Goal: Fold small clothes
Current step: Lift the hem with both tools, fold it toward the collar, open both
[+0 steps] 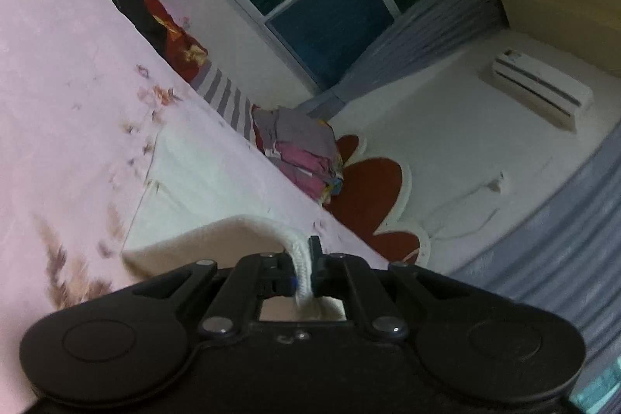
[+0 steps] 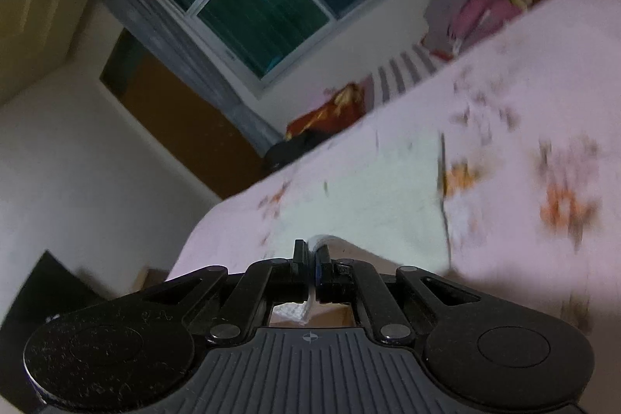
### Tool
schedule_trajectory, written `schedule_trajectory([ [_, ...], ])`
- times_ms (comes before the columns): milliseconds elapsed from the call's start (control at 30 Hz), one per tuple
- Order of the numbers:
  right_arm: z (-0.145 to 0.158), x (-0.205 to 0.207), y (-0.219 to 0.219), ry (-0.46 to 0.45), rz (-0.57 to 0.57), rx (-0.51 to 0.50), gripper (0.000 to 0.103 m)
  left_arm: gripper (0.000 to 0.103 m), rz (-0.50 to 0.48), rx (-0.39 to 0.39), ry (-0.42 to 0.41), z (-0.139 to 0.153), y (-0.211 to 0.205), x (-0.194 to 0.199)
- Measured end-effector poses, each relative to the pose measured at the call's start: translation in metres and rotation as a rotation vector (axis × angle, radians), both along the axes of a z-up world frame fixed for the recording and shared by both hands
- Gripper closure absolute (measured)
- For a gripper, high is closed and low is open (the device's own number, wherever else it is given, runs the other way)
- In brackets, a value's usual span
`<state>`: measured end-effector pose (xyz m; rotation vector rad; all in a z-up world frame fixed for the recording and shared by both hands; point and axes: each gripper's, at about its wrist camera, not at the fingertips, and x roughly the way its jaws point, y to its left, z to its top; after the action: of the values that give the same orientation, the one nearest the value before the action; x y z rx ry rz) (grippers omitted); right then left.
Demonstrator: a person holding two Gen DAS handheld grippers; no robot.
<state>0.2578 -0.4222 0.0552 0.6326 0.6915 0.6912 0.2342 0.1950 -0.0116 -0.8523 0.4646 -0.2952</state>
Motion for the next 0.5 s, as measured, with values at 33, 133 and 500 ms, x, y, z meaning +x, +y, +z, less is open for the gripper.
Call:
schedule_trajectory([
  [33, 0.006, 0.013, 0.003, 0.01, -0.006, 0.005, 0.101, 0.099, 0.011, -0.008, -0.005, 0.002, 0.001, 0.009],
  [133, 0.009, 0.05, 0.016, 0.018, -0.027, -0.005, 0.101, 0.099, 0.026, 0.008, 0.014, 0.002, 0.0, 0.044],
  [500, -0.06, 0.195, 0.05, 0.22, -0.119, -0.012, 0.101, 0.099, 0.005, 0.024, 0.212, -0.053, 0.02, 0.184],
])
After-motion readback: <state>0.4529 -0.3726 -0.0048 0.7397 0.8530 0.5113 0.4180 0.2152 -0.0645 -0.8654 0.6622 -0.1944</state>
